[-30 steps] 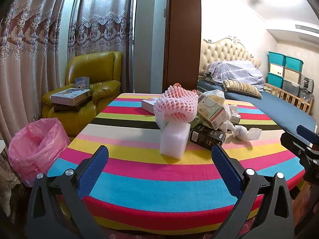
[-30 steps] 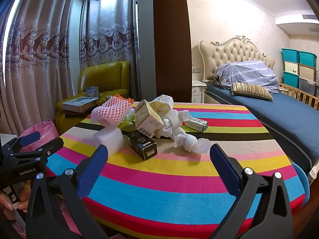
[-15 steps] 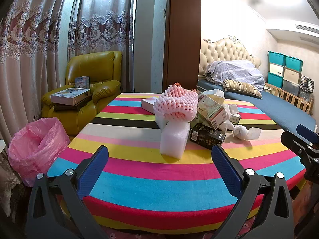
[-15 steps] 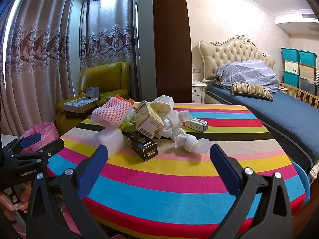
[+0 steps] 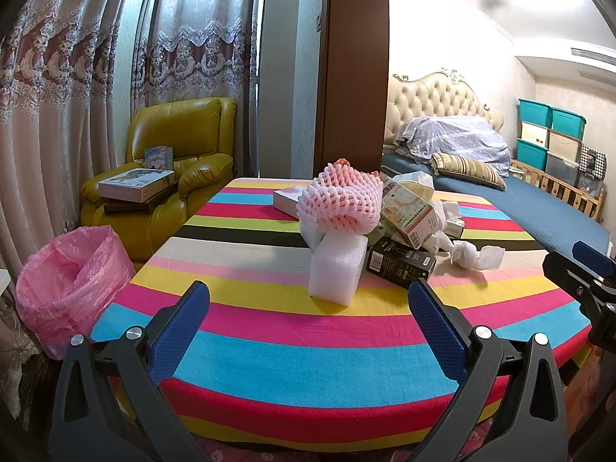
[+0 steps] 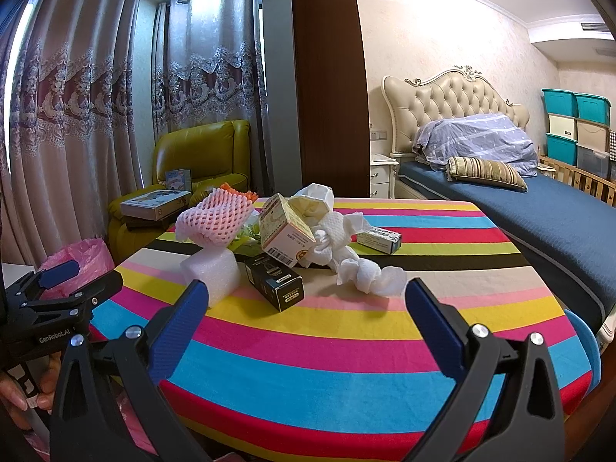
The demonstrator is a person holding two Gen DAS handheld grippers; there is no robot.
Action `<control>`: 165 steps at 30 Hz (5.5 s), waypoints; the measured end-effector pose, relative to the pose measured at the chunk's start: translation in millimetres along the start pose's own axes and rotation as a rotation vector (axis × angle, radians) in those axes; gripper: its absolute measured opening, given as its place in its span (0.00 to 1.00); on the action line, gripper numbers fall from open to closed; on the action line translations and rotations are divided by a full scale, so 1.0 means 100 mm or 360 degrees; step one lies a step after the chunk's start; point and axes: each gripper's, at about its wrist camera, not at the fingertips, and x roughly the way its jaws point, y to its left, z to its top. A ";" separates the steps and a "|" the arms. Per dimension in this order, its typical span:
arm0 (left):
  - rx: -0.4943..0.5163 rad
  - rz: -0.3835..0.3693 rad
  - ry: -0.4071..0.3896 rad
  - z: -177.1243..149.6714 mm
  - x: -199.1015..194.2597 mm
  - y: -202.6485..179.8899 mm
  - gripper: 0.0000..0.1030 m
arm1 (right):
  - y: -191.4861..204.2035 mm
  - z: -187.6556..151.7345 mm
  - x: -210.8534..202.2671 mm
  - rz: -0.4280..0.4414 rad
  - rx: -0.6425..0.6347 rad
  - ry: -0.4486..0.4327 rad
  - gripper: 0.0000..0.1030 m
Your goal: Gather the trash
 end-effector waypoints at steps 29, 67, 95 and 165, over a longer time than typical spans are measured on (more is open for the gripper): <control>-0.0002 -0.0012 0.0092 -0.03 0.25 0.05 0.94 | -0.13 -0.07 0.32 -0.0184 -0.0077 0.0024 0.96; 0.0093 -0.0246 0.0345 0.79 1.78 -0.20 0.93 | -0.68 -0.09 1.92 0.0017 0.0013 0.0697 0.25; 0.0122 0.0071 -0.0002 0.71 0.66 0.40 0.42 | 0.34 0.19 1.16 0.0349 -0.0080 0.0356 0.25; -0.0234 0.0256 0.0234 0.22 0.52 1.82 0.89 | 1.23 0.36 1.57 0.0477 -0.0176 0.0246 0.82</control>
